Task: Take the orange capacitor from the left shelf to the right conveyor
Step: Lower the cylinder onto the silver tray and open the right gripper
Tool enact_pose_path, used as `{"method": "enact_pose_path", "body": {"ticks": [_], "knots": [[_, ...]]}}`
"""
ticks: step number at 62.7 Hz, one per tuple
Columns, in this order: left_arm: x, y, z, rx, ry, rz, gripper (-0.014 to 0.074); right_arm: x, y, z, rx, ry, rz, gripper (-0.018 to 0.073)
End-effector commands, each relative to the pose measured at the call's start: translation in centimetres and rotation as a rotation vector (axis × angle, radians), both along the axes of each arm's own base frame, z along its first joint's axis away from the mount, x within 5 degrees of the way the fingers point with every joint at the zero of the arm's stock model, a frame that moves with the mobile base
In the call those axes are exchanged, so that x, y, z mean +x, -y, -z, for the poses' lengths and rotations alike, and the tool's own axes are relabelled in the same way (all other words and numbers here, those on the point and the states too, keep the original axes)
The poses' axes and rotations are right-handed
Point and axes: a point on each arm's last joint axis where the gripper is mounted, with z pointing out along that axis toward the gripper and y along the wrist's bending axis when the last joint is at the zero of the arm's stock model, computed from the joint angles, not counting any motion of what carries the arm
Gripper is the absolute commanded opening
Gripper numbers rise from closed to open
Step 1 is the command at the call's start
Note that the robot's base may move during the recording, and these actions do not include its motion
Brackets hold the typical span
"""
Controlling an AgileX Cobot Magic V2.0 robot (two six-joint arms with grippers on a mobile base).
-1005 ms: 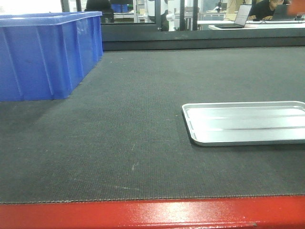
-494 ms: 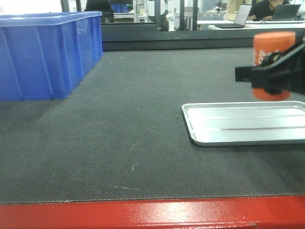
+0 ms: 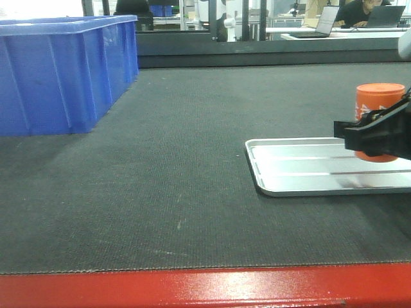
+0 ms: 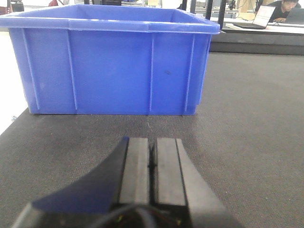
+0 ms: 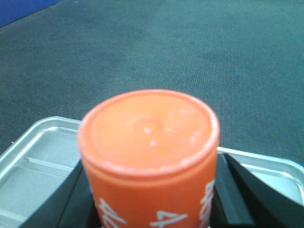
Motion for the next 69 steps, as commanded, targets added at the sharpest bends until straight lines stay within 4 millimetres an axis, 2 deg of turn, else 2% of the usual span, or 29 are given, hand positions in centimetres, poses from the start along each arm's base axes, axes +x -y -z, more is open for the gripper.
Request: {"method": "enact_pose_path", "body": {"ticks": [1, 18, 24, 32, 38, 41, 53, 63, 69], "knots": [[-0.1, -0.1, -1.0, -0.014, 0.100, -0.008, -0.0127, 0.9, -0.4, -1.7, -0.003, 0.151, -0.045, 0.0120], [-0.1, -0.1, -1.0, -0.014, 0.100, -0.008, -0.0127, 1.3, -0.9, -0.8, -0.085, 0.152, -0.097, 0.0126], [-0.1, -0.1, -1.0, -0.014, 0.100, -0.008, -0.0127, 1.3, -0.9, -0.8, -0.083, 0.159, -0.097, 0.0176], [-0.1, -0.1, -1.0, -0.014, 0.100, -0.008, -0.0127, 1.3, -0.9, -0.9, -0.082, 0.161, -0.097, 0.0382], [-0.1, -0.1, -1.0, -0.014, 0.100, -0.008, -0.0127, 1.3, -0.9, -1.0, -0.076, 0.172, -0.096, 0.0580], [-0.1, -0.1, -1.0, -0.014, 0.100, -0.008, -0.0127, 1.3, -0.9, -1.0, -0.075, 0.173, -0.096, 0.0636], [-0.1, -0.1, -1.0, -0.014, 0.100, -0.008, -0.0127, 0.7, -0.8, -1.1, -0.035, 0.168, -0.092, 0.0630], [-0.1, -0.1, -1.0, -0.014, 0.100, -0.008, -0.0127, -0.8, -0.5, -2.7, -0.025, 0.209, -0.089, 0.0630], [-0.1, -0.1, -1.0, -0.014, 0.100, -0.008, -0.0127, -1.9, -0.3, -4.3, 0.007, 0.232, -0.084, 0.0630]]}}
